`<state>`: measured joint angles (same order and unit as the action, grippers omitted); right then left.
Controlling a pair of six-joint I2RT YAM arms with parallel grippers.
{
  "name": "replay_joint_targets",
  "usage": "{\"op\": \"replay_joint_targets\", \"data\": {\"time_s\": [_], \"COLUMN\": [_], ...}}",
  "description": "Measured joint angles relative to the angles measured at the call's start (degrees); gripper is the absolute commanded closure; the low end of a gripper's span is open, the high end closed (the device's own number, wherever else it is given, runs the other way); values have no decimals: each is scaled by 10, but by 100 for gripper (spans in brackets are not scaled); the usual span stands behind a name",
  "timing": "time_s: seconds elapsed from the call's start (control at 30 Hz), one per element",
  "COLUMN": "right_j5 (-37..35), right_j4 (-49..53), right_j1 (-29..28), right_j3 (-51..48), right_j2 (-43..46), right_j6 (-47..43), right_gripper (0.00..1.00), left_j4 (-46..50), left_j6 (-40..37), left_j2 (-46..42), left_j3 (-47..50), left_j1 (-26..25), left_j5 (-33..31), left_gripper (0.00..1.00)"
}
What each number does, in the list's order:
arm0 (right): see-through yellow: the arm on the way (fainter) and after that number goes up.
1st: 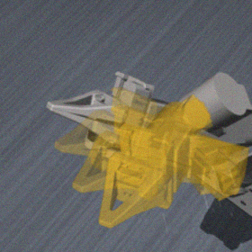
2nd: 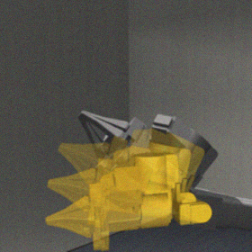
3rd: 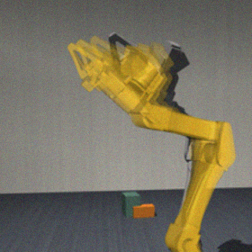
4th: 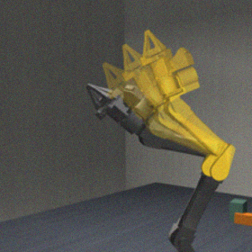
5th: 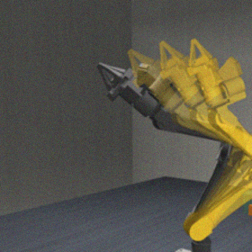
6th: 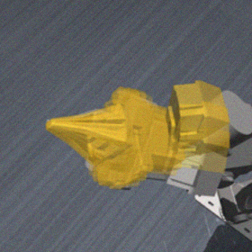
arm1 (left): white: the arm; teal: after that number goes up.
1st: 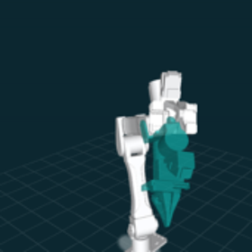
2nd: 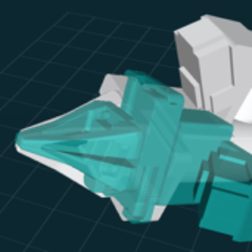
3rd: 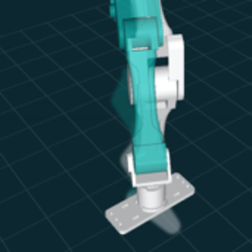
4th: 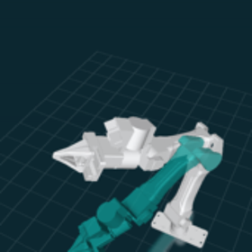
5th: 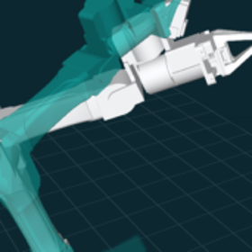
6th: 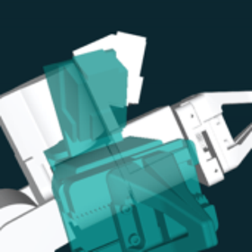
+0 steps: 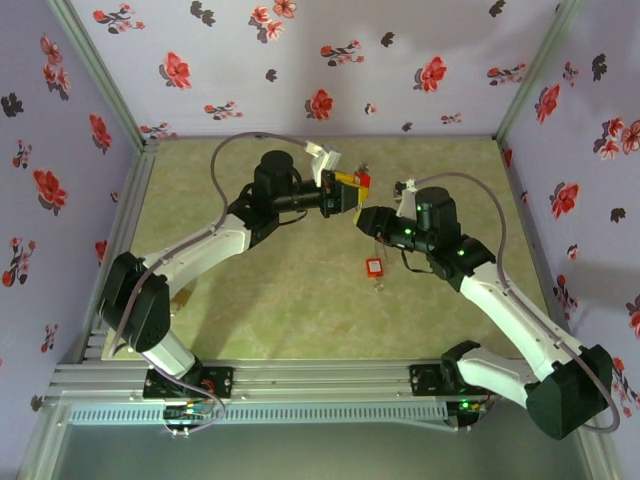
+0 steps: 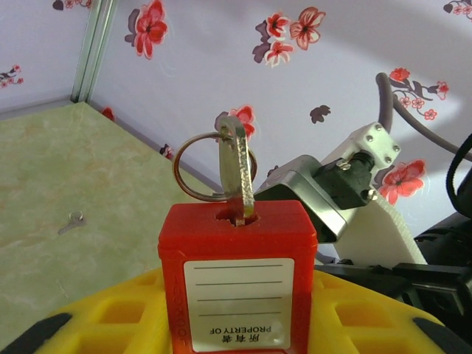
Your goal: Unlock with the key
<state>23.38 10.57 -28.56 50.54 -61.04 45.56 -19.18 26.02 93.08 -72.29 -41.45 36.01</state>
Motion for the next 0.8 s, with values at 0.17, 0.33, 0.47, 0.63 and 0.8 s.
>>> {"op": "replay_joint_targets", "data": {"time_s": [0.17, 0.33, 0.47, 0.63, 0.8], "right_j5": [-13, -22, -38, -63, -78], "right_j4": [-7, -9, -14, -24, -26], "right_j1": [-3, -7, -11, -12, -15], "right_j3": [1, 10, 19, 24, 24], "right_j2": [-5, -13, -13, -13, -8], "right_j6": [-7, -19, -35, -51, -67], "right_gripper": [69, 69, 69, 68, 79], "left_j4": [5, 21, 56, 121, 154], "left_j6": [5, 7, 13, 32, 53], "left_j2": [5, 9, 19, 38, 49], "left_j3": [-5, -19, -45, -91, -109], "left_j1": [0, 0, -2, -3, -2], "left_j5": [-5, -11, -8, -4, -4], "left_gripper": [100, 100, 100, 100, 100]}}
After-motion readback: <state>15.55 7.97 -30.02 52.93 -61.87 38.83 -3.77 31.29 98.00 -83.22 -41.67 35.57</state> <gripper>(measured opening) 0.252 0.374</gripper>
